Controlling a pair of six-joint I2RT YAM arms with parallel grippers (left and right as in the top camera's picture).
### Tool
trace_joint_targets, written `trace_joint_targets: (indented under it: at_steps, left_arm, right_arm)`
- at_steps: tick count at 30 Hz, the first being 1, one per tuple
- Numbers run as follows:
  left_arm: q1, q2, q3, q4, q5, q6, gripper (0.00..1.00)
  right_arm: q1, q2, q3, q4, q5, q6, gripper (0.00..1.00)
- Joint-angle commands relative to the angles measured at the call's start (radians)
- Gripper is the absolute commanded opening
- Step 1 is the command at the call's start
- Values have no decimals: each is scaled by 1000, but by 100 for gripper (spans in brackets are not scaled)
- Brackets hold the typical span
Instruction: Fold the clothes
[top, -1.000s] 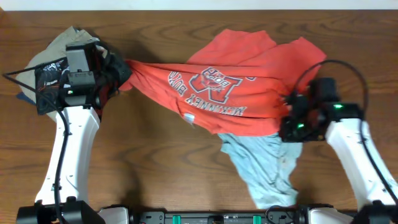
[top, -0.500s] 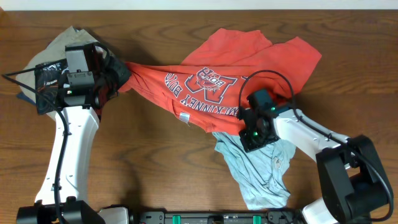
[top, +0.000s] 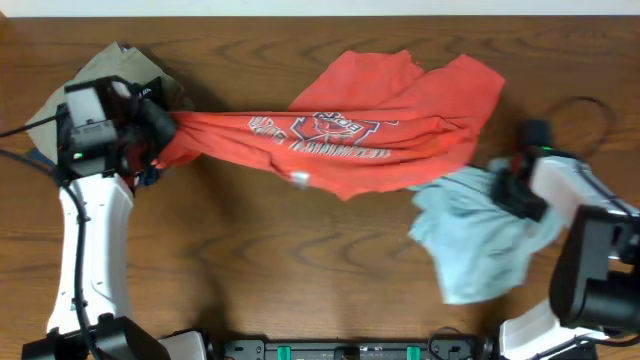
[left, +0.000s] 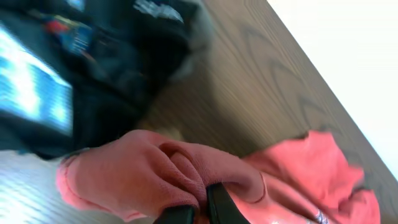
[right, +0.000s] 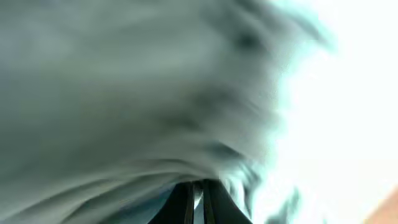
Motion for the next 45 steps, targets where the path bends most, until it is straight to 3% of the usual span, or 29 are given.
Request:
trace_joint_targets:
  at_steps: [1, 6, 13, 14, 17, 18, 19, 21, 26, 31, 34, 45]
  left_arm:
    - [51, -26, 13, 11, -12, 31, 6]
    - [41, -26, 13, 72, 13, 46, 6]
    - [30, -26, 99, 118, 37, 46, 7]
    - [24, -26, 112, 98, 67, 46, 15]
    - [-10, -26, 122, 3, 173, 46, 63]
    - [-28, -26, 122, -50, 180, 46, 75]
    - [-51, -26, 121, -121, 180, 46, 84]
    - [-97, -22, 119, -248, 180, 46, 90]
    - [-258, 2, 76, -487, 179, 46, 92]
    - [-461, 36, -27, -468, 180, 12, 92]
    - [-578, 71, -81, -397, 183, -62, 92]
    - [-964, 326, -128, 110, 211, -379, 86]
  right_arm:
    - [-182, 63, 4, -14, 112, 60, 8]
    - [-297, 61, 122, -55, -154, -74, 11]
    - [-240, -4, 255, -153, -411, -293, 14]
    - [-222, -23, 266, -165, -467, -346, 16]
    - [-159, -75, 270, -200, -592, -472, 22]
    - [-137, -84, 270, -219, -589, -475, 23]
    - [-116, -90, 270, -241, -584, -476, 24]
    - [-80, -90, 267, -275, -565, -478, 24]
    - [3, -89, 238, -289, -537, -478, 23]
    - [45, -89, 236, -290, -507, -461, 24]
    - [50, -89, 236, -294, -507, -459, 24]
    - [52, -89, 236, -307, -507, -444, 24]
